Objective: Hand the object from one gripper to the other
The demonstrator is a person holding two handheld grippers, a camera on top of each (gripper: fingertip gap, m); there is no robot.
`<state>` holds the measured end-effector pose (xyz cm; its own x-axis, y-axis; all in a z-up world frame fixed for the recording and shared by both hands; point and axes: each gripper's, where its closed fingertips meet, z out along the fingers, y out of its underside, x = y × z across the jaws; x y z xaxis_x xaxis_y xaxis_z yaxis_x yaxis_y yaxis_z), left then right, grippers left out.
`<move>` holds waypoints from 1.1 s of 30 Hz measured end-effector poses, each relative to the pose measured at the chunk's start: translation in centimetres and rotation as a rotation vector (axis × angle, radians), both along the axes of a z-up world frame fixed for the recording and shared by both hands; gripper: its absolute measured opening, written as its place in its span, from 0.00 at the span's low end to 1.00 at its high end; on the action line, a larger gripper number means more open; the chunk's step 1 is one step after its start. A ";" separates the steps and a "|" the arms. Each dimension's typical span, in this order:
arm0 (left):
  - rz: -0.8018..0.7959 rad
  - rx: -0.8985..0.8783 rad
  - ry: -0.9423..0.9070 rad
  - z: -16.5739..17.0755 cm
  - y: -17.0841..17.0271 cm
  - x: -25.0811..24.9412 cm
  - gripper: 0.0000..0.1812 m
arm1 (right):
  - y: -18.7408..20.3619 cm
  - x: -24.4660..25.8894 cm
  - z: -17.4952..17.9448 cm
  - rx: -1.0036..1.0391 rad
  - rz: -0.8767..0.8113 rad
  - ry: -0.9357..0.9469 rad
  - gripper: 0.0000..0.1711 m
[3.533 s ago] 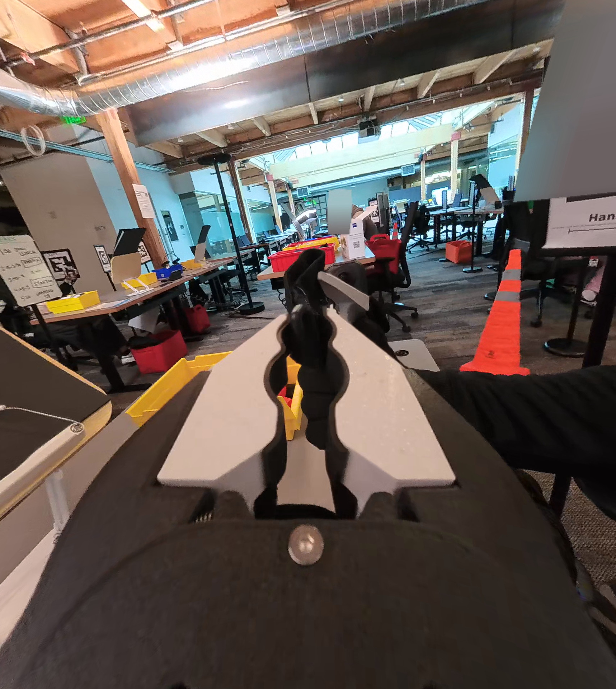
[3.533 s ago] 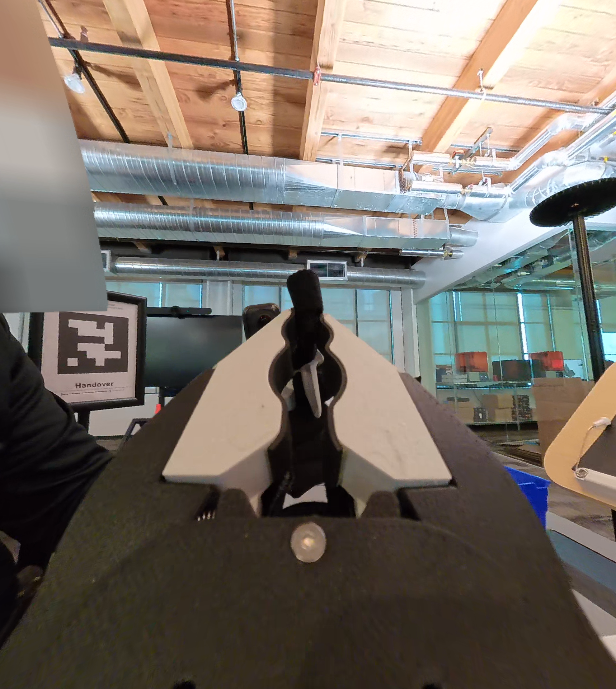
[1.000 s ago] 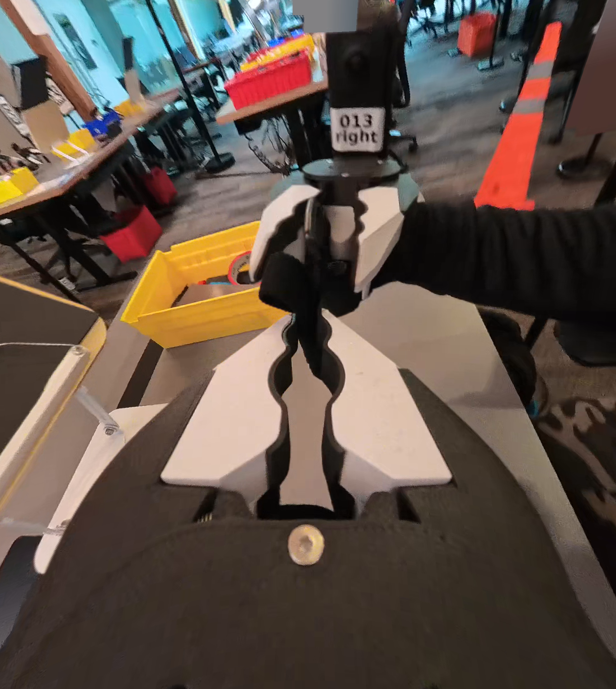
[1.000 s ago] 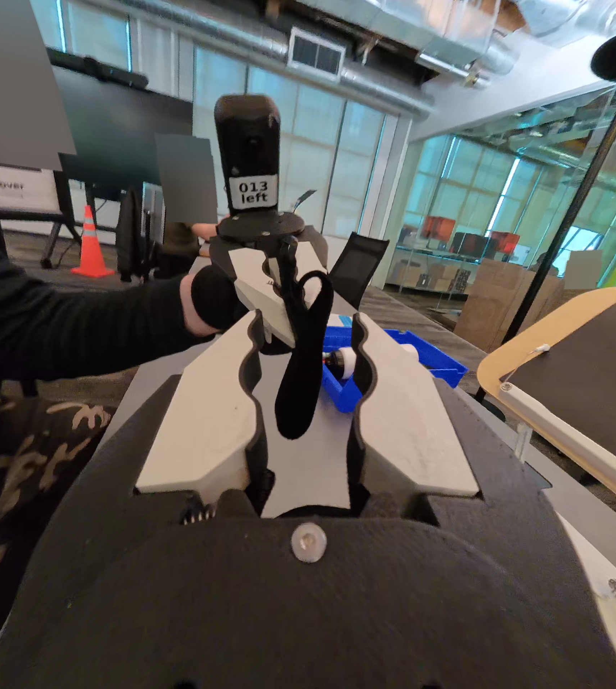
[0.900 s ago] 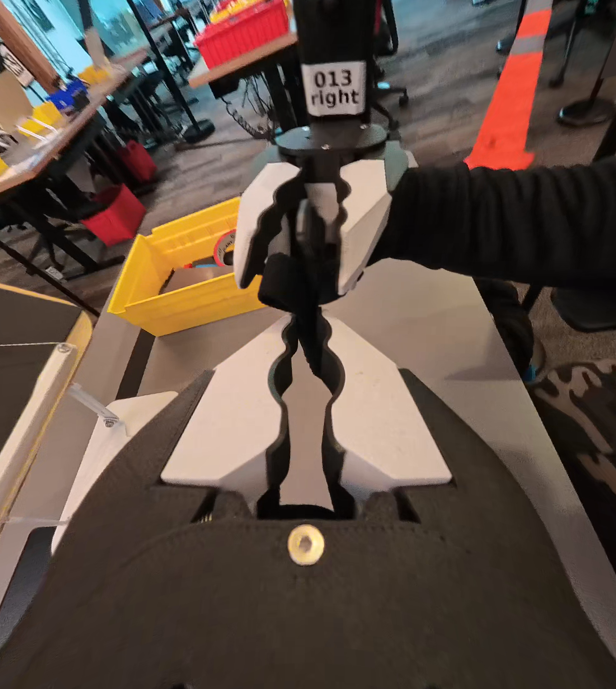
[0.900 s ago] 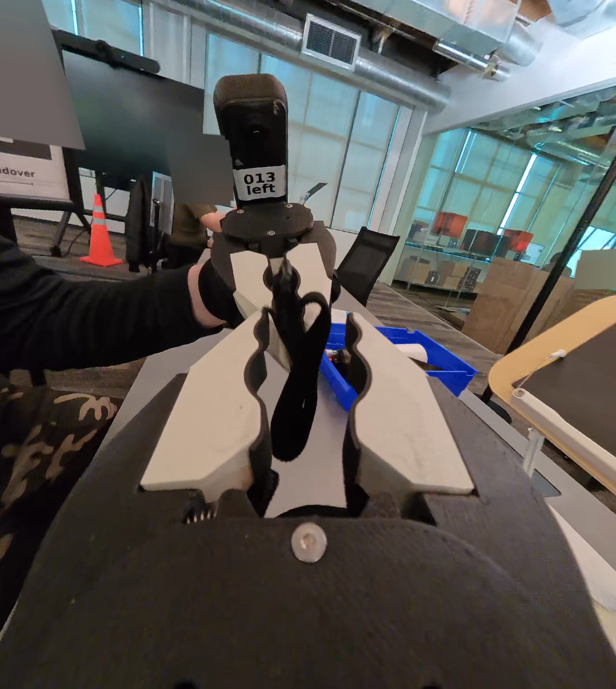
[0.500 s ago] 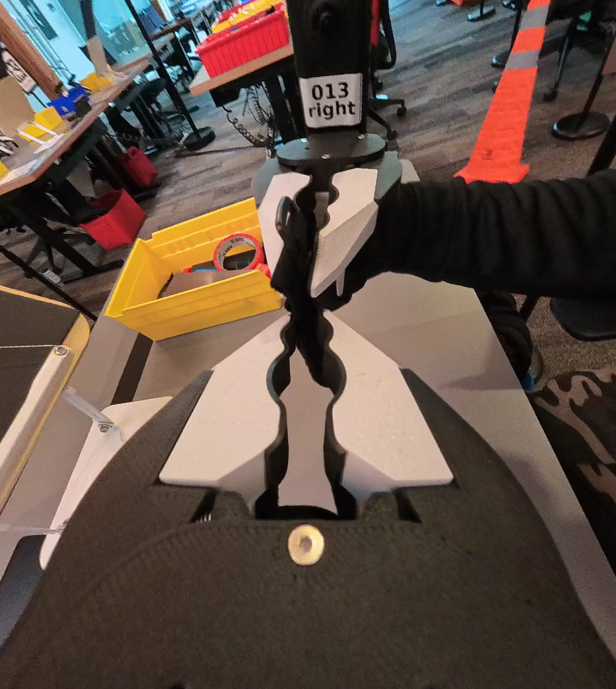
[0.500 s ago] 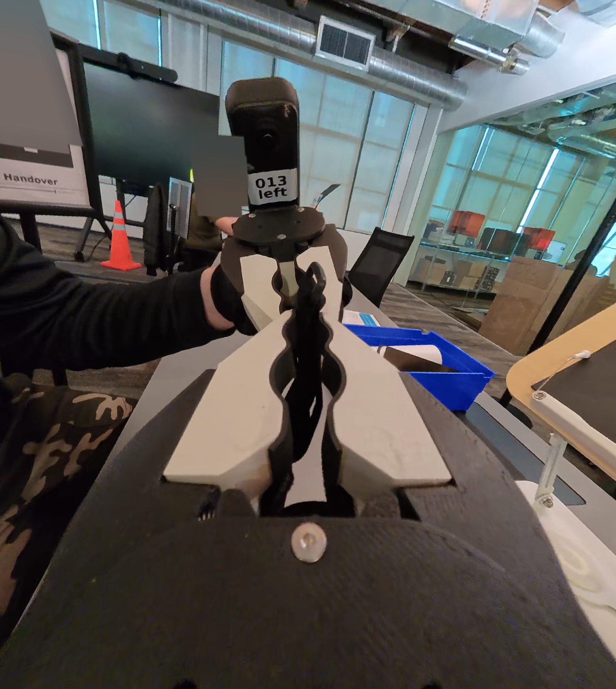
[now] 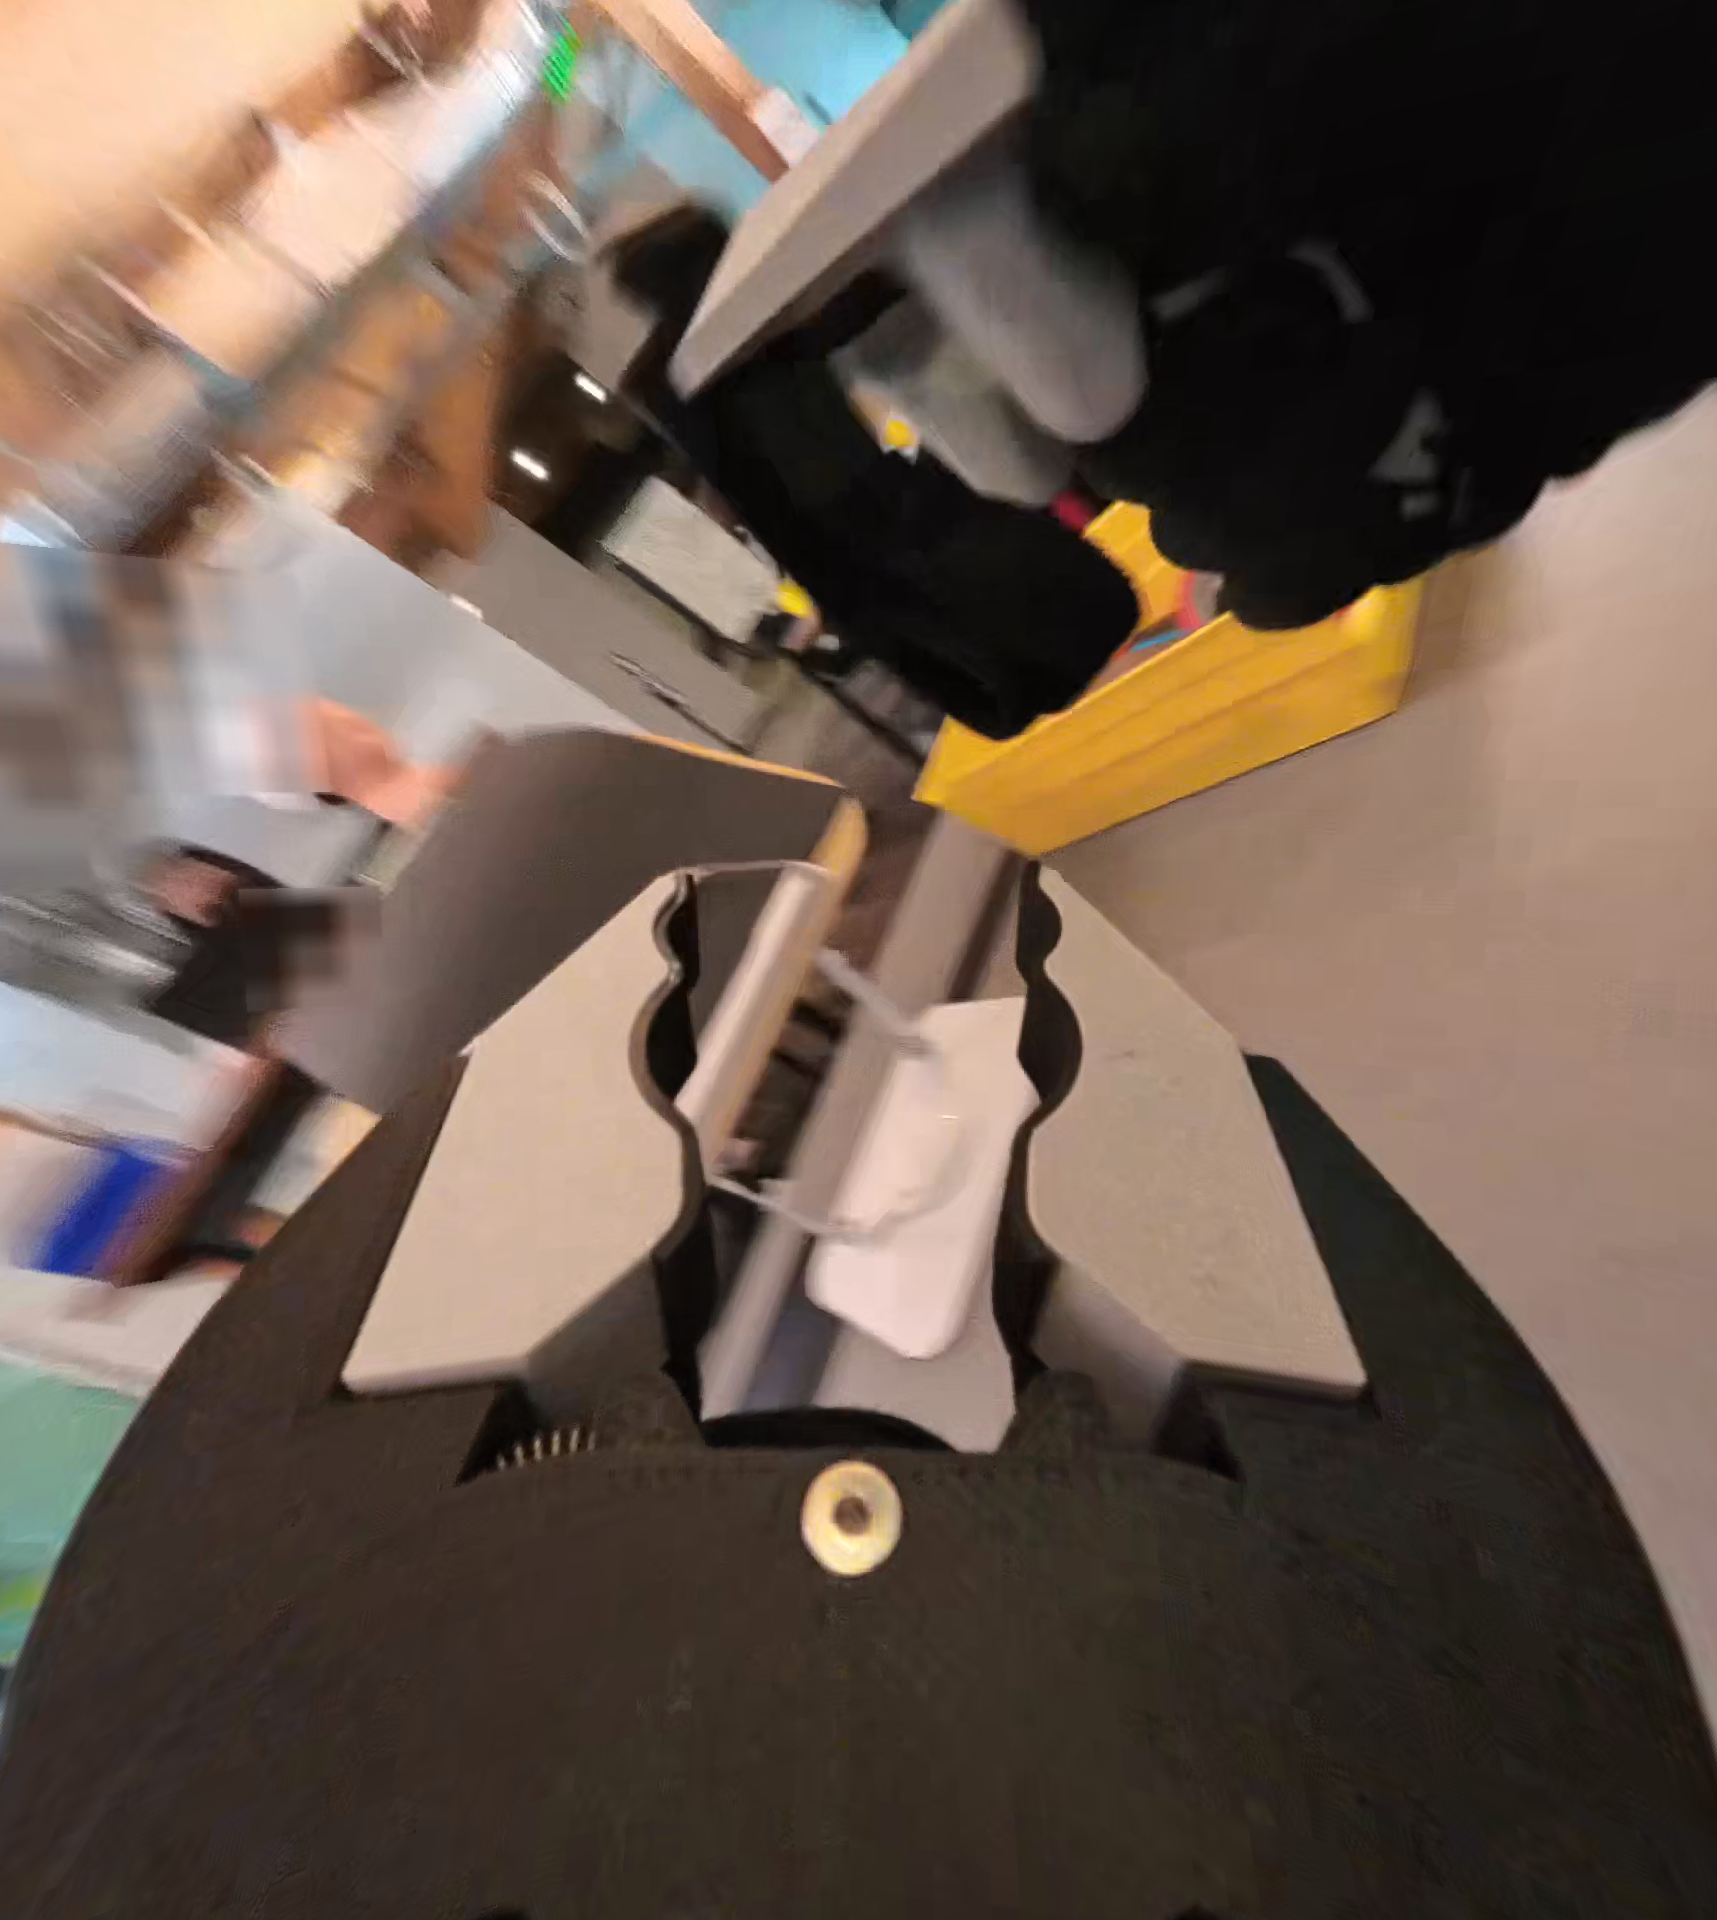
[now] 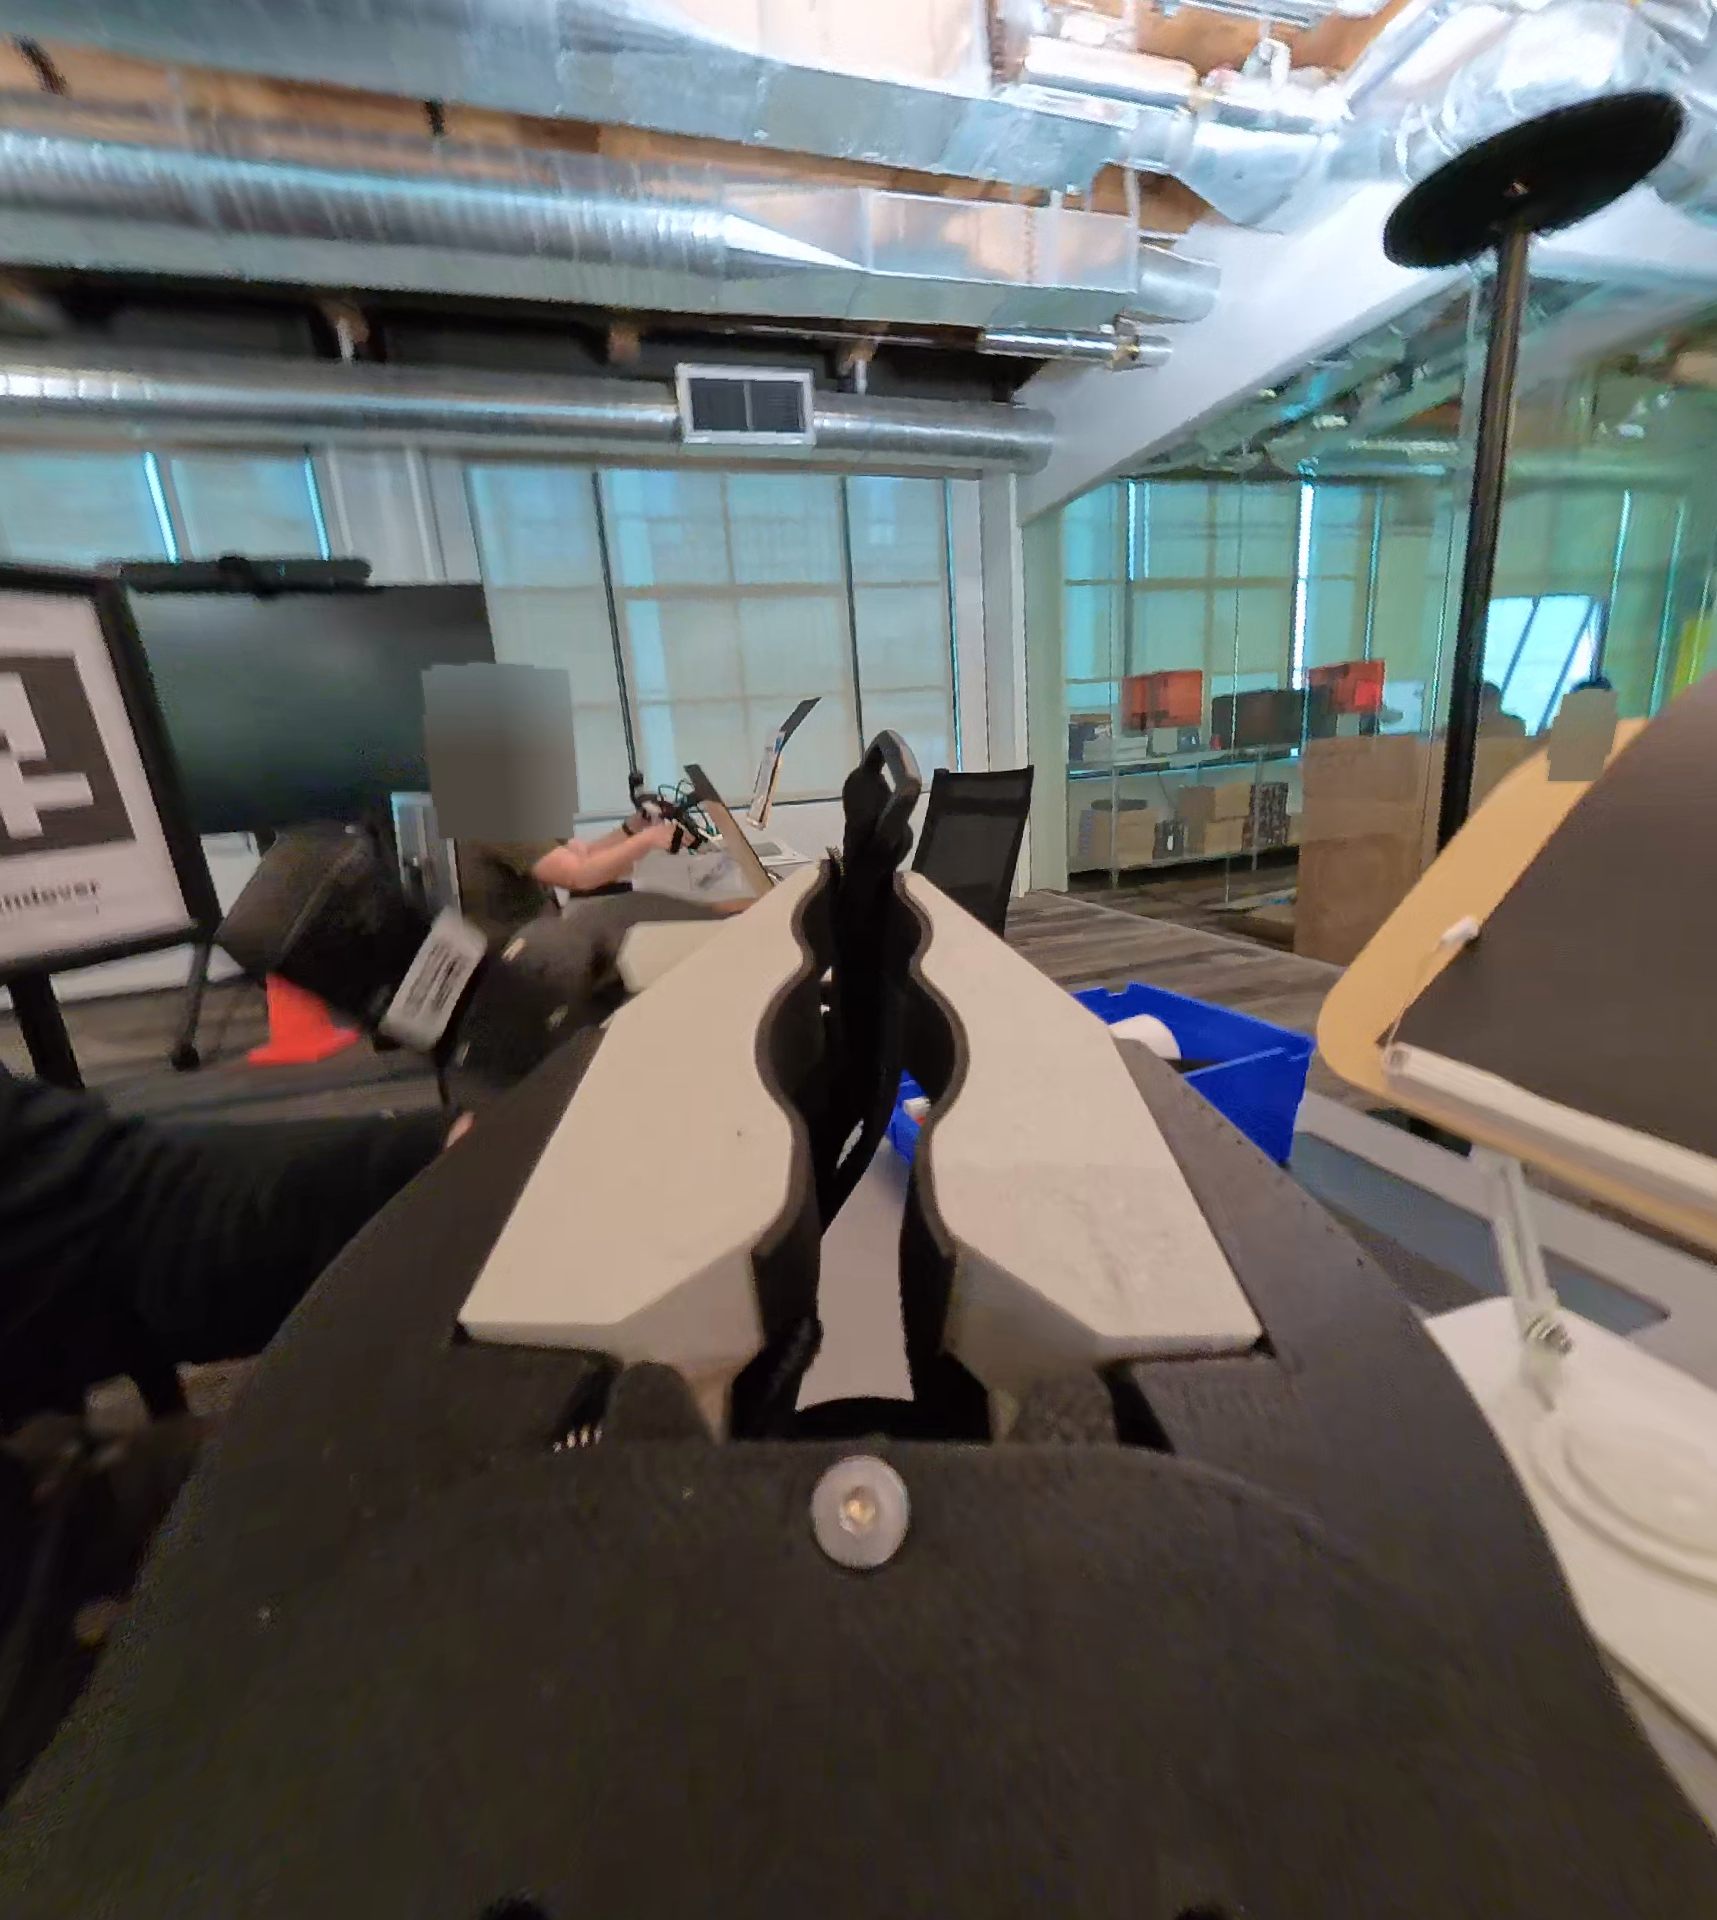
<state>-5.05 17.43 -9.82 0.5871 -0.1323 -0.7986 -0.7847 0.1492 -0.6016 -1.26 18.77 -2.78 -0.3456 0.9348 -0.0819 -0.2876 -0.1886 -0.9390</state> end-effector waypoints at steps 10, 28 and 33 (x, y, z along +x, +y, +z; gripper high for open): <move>0.107 0.305 0.477 -0.3 0.5 4.4 0.23 | 2.2 -2.5 -2.8 -0.321 0.037 -0.160 0.04; 0.075 0.274 0.481 0.2 0.7 4.1 0.20 | 3.7 -3.0 -4.4 -0.444 0.031 -0.199 0.04; 0.087 0.263 0.506 -0.7 1.1 3.7 0.18 | 3.7 -3.0 -4.5 -0.452 0.037 -0.204 0.03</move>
<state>-1.31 18.49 -10.49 0.1229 0.1403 -0.9824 -0.9813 0.1647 -0.0993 -4.24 22.43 -7.27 -0.3127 0.7777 -0.5453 -0.0923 -0.5963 -0.7975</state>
